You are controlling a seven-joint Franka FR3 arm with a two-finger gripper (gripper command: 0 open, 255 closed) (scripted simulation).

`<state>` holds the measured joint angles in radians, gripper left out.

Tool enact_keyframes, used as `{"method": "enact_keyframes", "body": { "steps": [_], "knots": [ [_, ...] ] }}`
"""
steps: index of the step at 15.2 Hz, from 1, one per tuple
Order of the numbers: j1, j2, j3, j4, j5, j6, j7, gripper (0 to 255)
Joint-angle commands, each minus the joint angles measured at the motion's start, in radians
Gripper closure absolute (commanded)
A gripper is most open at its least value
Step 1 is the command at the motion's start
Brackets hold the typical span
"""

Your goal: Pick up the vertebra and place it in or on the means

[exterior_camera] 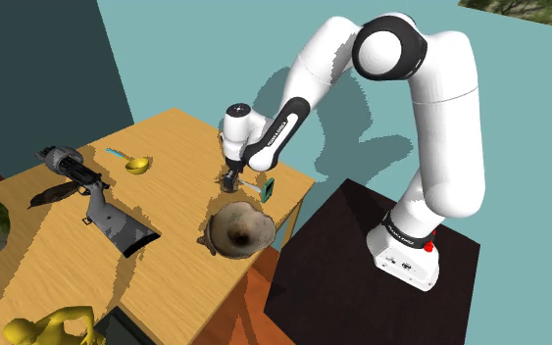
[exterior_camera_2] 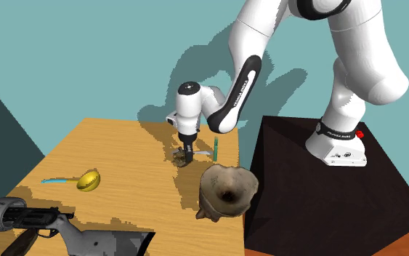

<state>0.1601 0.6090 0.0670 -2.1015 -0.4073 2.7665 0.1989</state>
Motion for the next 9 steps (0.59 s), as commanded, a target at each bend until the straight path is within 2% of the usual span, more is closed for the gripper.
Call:
{"method": "enact_keyframes", "body": {
  "steps": [1, 8, 9],
  "knots": [
    [0.004, 0.014, -0.005, 0.005, -0.004, 0.01, 0.005, 0],
    [0.004, 0.014, -0.005, 0.005, -0.004, 0.01, 0.005, 0],
    [0.004, 0.014, -0.005, 0.005, -0.004, 0.01, 0.005, 255]
  ]
}}
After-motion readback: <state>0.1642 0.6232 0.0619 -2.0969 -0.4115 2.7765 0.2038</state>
